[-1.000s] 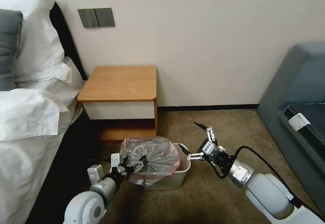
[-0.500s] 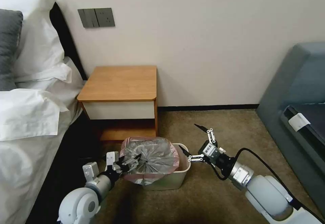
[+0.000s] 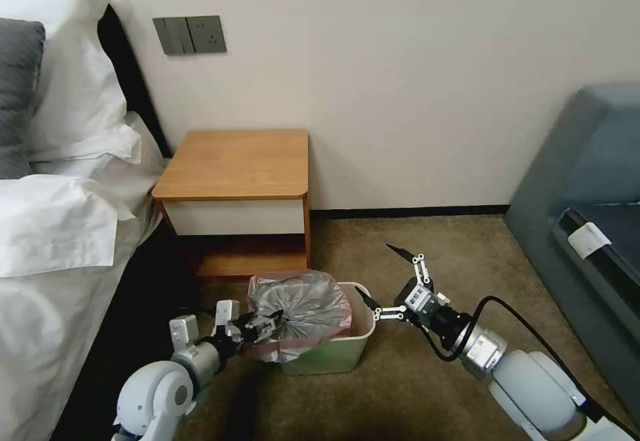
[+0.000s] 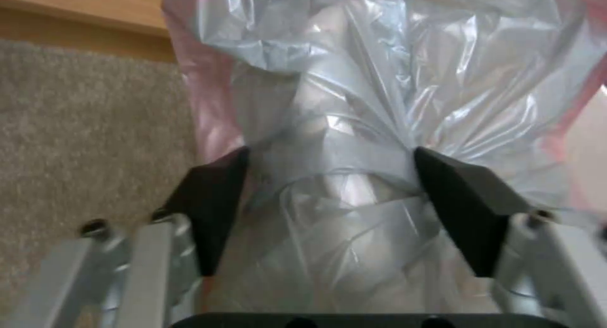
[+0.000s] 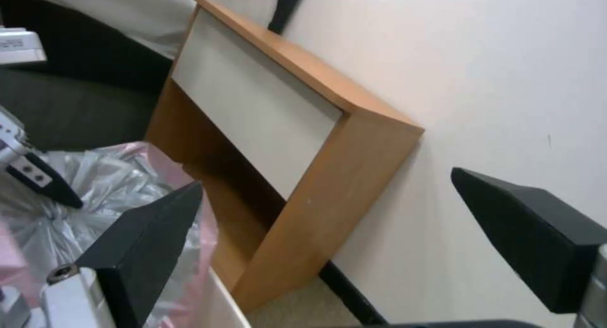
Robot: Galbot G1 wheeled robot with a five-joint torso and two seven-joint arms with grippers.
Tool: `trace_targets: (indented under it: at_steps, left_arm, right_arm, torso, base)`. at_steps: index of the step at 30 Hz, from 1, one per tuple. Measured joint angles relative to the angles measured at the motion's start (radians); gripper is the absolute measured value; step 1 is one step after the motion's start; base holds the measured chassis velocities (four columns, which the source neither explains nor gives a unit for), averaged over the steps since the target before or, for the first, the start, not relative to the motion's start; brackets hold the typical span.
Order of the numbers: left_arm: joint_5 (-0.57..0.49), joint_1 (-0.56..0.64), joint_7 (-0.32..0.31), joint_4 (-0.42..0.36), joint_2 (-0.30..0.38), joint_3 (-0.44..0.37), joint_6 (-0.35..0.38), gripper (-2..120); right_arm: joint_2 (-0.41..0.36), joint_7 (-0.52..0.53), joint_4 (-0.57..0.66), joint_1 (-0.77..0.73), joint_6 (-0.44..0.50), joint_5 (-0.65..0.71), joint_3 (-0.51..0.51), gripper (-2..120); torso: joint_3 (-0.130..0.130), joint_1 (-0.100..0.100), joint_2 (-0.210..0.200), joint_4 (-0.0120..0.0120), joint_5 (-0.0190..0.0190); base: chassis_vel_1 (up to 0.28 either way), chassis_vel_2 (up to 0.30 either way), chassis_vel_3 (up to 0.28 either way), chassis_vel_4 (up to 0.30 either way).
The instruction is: Pick up the garbage bag from the table and place it over the trash can.
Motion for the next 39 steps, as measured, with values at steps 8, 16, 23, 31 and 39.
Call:
trace_targets:
  at_steps: [8,16,23,31,39]
  left_arm:
    - [0.007,0.004,-0.024,-0.003,-0.003,0.001,0.0,40]
    - [0.031,0.017,-0.051,-0.023,-0.01,-0.006,-0.016,12]
    - [0.071,0.037,-0.082,-0.052,-0.037,-0.013,-0.058,10]
    - [0.131,0.076,-0.102,-0.088,-0.102,-0.02,-0.313,10]
    - [0.17,0.107,-0.057,-0.137,-0.141,-0.034,-0.568,10]
  right_arm:
    - [-0.005,0.001,0.013,-0.015,0.005,0.0,0.019,100]
    - [-0.009,0.002,0.018,-0.013,0.005,0.001,0.02,100]
    - [-0.011,0.004,0.021,-0.002,0.003,0.002,0.013,100]
    - [0.001,0.184,0.117,0.017,-0.088,0.114,-0.076,100]
    - [0.03,0.381,0.334,0.103,-0.4,0.555,-0.233,100]
  torso:
    - [0.0,0.0,0.0,0.0,0.0]
    - [0.0,0.0,0.0,0.0,0.0001]
    - [0.0,0.0,0.0,0.0,0.0001]
    - [0.0,0.0,0.0,0.0,0.0001]
    - [0.0,0.0,0.0,0.0,-0.0001]
  base:
    - [0.0,0.0,0.0,0.0]
    - [0.0,0.0,0.0,0.0]
    - [0.0,0.0,0.0,0.0]
    - [0.0,0.0,0.0,0.0]
    - [0.0,0.0,0.0,0.0]
